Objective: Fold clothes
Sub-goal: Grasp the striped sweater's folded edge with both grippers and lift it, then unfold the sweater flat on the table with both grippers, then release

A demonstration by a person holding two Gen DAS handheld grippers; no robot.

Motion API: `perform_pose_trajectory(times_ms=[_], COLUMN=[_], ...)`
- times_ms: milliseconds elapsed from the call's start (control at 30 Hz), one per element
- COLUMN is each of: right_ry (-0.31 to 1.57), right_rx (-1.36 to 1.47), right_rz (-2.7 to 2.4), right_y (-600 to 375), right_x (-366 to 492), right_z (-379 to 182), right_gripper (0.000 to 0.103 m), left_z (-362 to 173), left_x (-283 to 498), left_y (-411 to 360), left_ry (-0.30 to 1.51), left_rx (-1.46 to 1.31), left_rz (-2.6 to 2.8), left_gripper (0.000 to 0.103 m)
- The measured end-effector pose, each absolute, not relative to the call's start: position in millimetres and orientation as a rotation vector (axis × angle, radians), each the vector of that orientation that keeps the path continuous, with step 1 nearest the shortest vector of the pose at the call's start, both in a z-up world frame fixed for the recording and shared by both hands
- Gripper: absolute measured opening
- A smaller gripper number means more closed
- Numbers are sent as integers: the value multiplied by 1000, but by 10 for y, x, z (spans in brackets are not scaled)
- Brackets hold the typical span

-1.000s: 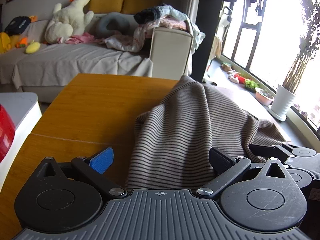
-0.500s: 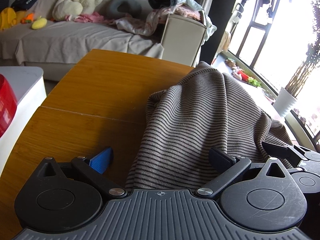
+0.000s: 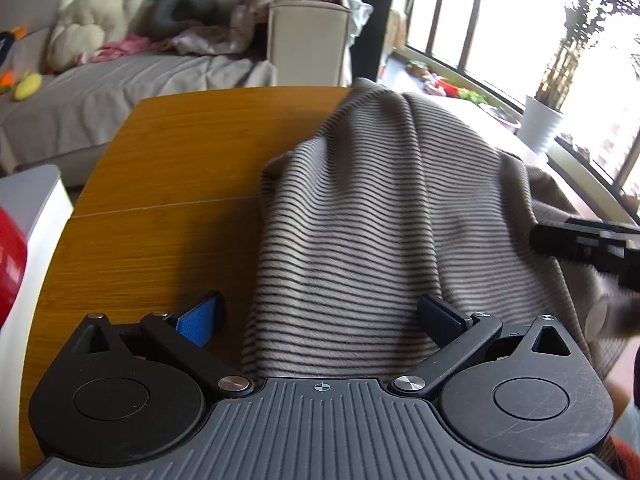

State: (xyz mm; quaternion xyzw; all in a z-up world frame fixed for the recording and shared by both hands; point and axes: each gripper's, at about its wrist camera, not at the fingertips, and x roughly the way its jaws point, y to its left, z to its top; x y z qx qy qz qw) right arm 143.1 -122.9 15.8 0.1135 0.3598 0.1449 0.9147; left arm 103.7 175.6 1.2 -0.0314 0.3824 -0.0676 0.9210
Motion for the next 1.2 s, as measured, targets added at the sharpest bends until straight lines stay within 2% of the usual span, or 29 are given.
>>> perform_pose_trajectory(times_ms=[133, 233, 300, 367, 433, 500, 533, 600, 633, 667, 867, 1000, 1200], right_ry=[690, 719, 723, 700, 691, 737, 723, 680, 681, 681, 549, 445, 570], right_rx=[247, 65, 54, 109, 128, 102, 64, -20, -9, 1, 37, 51, 76], right_rz=[353, 368, 394, 446, 495, 522, 525, 527, 586, 619, 636, 377, 80], right_y=[-1350, -1166, -1138, -1144, -1068, -917, -847, -709, -691, -678, -869, -1381, -2087], right_x=[1383, 1386, 1381, 1338, 1297, 1321, 1304, 1255, 1264, 1300, 1726, 2284, 2977], right_z=[71, 83, 140, 231, 272, 201, 192, 188, 211, 257, 739, 936, 593], right_gripper=[103, 103, 102, 91, 85, 79, 74, 54, 17, 12, 8, 8, 9], left_z=[36, 14, 1, 3, 33, 84, 110, 155, 185, 224, 569, 762, 726], left_x=[1014, 1028, 1040, 1047, 1020, 990, 986, 998, 1018, 1043, 1409, 1811, 2249], left_y=[1718, 1662, 1608, 1586, 1607, 1657, 1668, 1670, 1679, 1693, 1866, 2137, 2509], left_ry=[797, 806, 811, 813, 805, 796, 788, 772, 761, 750, 652, 600, 613], left_rx=[-122, -91, -44, -14, -9, -40, -49, -53, -61, -74, -83, -43, 4], left_rz=[-173, -169, -167, -160, -138, -136, -126, -114, -114, -119, -91, 23, 158], left_gripper=[103, 103, 103, 103, 86, 63, 58, 40, 35, 23, 22, 19, 18])
